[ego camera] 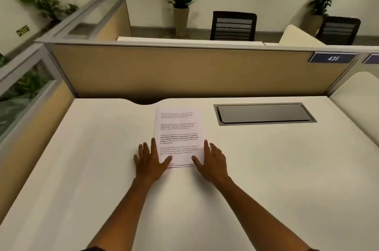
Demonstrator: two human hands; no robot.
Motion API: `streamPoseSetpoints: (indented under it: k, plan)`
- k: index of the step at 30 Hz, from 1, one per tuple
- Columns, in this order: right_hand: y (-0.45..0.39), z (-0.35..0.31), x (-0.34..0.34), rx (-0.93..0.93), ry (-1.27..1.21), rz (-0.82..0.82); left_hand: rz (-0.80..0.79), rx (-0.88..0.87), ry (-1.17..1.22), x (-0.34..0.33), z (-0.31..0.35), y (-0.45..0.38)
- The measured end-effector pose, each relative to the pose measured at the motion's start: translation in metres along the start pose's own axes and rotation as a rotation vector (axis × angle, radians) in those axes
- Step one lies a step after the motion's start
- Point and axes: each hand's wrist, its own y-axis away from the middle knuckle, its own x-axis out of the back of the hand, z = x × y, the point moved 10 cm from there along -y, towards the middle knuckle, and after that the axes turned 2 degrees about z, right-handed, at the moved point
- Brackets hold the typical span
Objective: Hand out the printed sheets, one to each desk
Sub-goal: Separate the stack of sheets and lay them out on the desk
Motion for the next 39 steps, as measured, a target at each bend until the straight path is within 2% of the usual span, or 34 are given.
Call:
streamPoseSetpoints:
  k: [5, 18, 25, 30, 32, 39]
  plan:
    - [-0.005, 0.001, -0.013, -0.059, -0.056, -0.040, -0.027, -0.013, 0.015, -0.013, -0.007, -0.001]
    - [-0.028, 0.003, -0.012, -0.183, -0.304, 0.018, -0.053, -0.091, 0.014, -0.020, -0.001, -0.010]
    - [-0.038, -0.005, -0.003, -0.231, -0.694, 0.054, -0.073, -0.095, 0.007, -0.022, 0.003, -0.010]
    - [-0.040, 0.003, -0.010, -0.392, -1.045, 0.010, -0.087, -0.086, -0.007, -0.021, 0.003, -0.008]
    - [-0.043, 0.007, -0.006, -0.400, -1.051, 0.018, -0.091, -0.082, -0.013, -0.020, 0.003, -0.007]
    - [-0.048, 0.020, 0.007, -0.353, -0.824, 0.050, -0.111, -0.076, -0.041, -0.019, 0.004, -0.006]
